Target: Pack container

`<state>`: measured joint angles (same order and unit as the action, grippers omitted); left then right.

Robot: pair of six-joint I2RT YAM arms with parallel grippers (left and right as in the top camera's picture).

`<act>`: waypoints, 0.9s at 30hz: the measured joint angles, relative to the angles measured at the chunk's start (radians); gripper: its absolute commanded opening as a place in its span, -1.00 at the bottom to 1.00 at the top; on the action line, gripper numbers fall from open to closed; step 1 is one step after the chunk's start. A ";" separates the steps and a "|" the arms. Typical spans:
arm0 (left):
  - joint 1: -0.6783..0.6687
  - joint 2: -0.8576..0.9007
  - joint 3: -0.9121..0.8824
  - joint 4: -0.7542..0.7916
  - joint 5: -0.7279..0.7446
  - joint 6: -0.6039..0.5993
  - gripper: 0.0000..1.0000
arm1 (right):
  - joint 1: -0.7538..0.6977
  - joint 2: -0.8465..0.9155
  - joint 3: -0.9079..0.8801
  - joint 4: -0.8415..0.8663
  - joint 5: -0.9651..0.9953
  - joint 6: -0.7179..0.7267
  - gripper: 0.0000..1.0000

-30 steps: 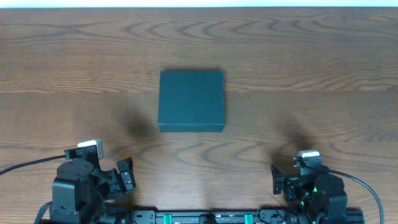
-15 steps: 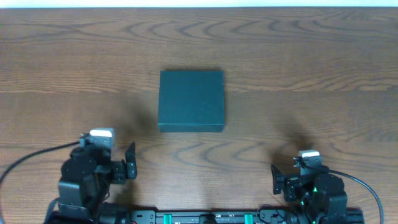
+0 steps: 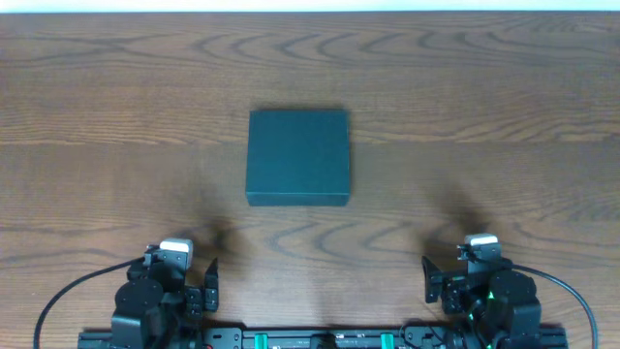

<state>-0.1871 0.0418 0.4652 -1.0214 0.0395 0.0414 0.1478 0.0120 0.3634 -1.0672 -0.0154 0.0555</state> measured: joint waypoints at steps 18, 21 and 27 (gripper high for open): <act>0.000 -0.029 -0.085 -0.032 0.014 0.000 0.91 | 0.000 0.000 0.000 0.000 0.000 0.000 0.99; 0.000 -0.029 -0.085 -0.032 0.014 0.000 0.91 | 0.000 0.000 0.000 0.000 0.000 0.000 0.99; 0.000 -0.029 -0.084 -0.032 0.014 0.000 0.91 | 0.000 0.000 0.000 0.000 0.000 0.000 0.99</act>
<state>-0.1871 0.0128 0.3809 -1.0538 0.0540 0.0418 0.1478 0.0120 0.3634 -1.0672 -0.0154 0.0555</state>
